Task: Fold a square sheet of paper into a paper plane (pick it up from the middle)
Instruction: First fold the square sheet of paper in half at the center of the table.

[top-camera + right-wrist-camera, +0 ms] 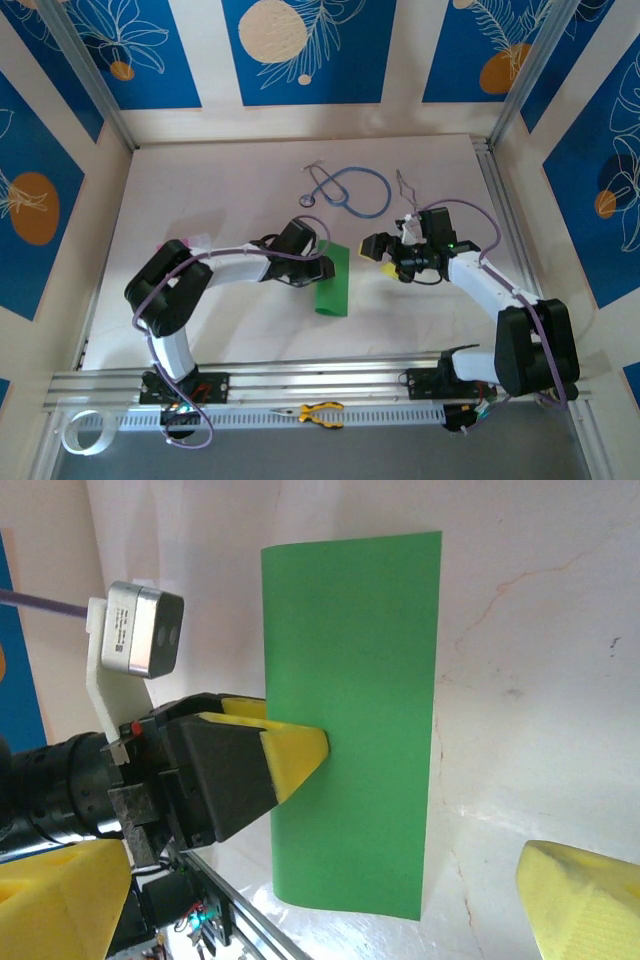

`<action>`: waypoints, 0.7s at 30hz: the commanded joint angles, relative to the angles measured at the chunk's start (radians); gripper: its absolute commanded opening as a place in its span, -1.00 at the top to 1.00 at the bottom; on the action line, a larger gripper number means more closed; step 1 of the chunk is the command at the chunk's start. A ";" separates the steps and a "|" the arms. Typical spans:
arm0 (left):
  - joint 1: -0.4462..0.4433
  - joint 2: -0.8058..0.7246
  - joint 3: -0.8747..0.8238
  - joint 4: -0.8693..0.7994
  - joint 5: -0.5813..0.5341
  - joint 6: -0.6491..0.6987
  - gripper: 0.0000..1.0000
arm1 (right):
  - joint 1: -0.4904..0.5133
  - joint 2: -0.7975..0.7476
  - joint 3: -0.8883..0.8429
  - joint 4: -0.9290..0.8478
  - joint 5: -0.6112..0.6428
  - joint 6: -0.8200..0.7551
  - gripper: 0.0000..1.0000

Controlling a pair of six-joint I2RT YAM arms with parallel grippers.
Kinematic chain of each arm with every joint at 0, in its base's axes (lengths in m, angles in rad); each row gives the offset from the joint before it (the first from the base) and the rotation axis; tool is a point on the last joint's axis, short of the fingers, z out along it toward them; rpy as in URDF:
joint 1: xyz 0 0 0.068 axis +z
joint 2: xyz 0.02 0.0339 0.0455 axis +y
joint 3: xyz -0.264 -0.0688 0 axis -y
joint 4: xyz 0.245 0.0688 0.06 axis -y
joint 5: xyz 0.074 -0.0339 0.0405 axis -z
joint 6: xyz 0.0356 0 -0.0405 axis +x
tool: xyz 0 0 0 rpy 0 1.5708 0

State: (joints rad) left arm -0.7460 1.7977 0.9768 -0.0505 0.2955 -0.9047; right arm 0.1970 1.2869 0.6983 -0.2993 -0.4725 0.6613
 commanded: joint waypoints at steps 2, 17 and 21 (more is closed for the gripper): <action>0.013 0.013 -0.003 -0.020 -0.014 0.041 0.02 | 0.017 -0.020 -0.013 -0.019 0.017 0.040 -0.99; 0.013 -0.076 0.034 -0.196 -0.157 0.149 -0.26 | 0.084 -0.023 -0.017 -0.011 0.067 0.080 -0.99; 0.013 -0.068 0.041 -0.217 -0.169 0.162 -0.24 | 0.092 -0.020 -0.016 -0.011 0.074 0.083 -0.99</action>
State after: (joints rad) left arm -0.7433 1.7435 0.9939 -0.2180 0.1616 -0.7734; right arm 0.2813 1.2839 0.6975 -0.3000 -0.4023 0.7288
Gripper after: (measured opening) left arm 0.620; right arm 0.994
